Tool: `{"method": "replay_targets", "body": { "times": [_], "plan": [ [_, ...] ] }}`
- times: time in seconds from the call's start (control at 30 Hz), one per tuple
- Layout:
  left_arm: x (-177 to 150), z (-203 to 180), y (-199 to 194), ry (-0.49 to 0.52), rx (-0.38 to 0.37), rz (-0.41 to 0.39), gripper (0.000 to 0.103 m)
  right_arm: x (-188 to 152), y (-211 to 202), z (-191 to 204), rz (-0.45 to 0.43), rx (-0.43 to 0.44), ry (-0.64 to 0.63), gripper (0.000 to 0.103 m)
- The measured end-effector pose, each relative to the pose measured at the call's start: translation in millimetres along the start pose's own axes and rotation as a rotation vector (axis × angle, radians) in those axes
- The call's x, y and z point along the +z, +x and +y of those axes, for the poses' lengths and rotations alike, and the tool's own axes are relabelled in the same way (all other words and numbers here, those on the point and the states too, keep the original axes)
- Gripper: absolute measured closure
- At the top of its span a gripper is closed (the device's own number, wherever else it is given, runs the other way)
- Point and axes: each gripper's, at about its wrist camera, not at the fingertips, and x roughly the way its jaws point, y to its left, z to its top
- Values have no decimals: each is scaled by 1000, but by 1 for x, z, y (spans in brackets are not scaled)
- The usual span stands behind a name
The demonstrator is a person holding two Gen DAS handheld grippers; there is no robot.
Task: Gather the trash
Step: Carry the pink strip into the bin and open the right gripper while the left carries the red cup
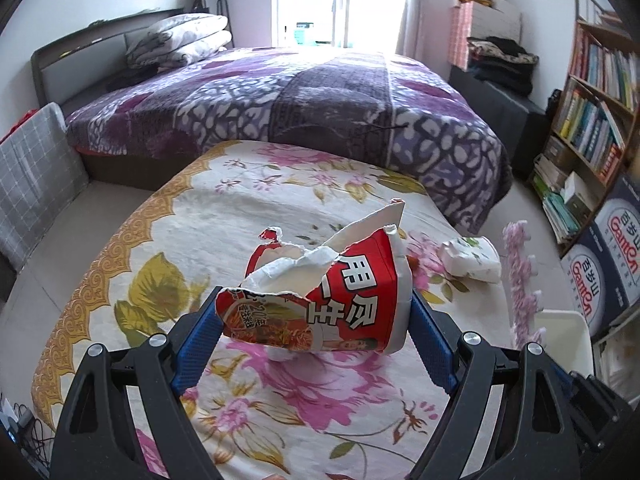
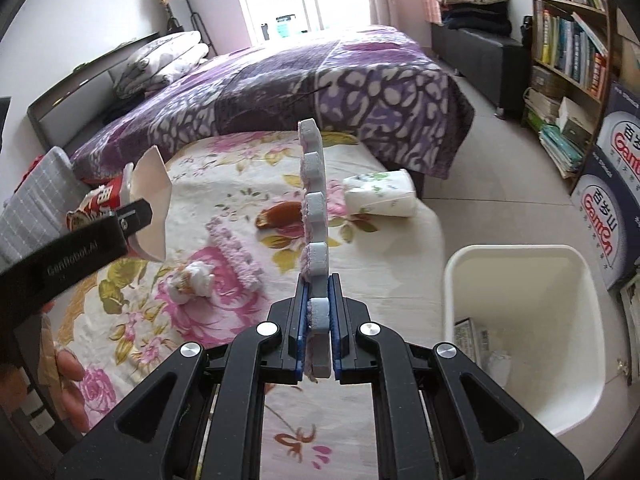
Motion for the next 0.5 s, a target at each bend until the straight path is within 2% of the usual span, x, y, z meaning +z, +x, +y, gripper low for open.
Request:
{"method": "replay_targets", "body": {
  "times": [0.5],
  "plan": [
    [-16,-52,1,97,-52,9,19,-1,-17,-48,-20,-83,65,94]
  ]
}}
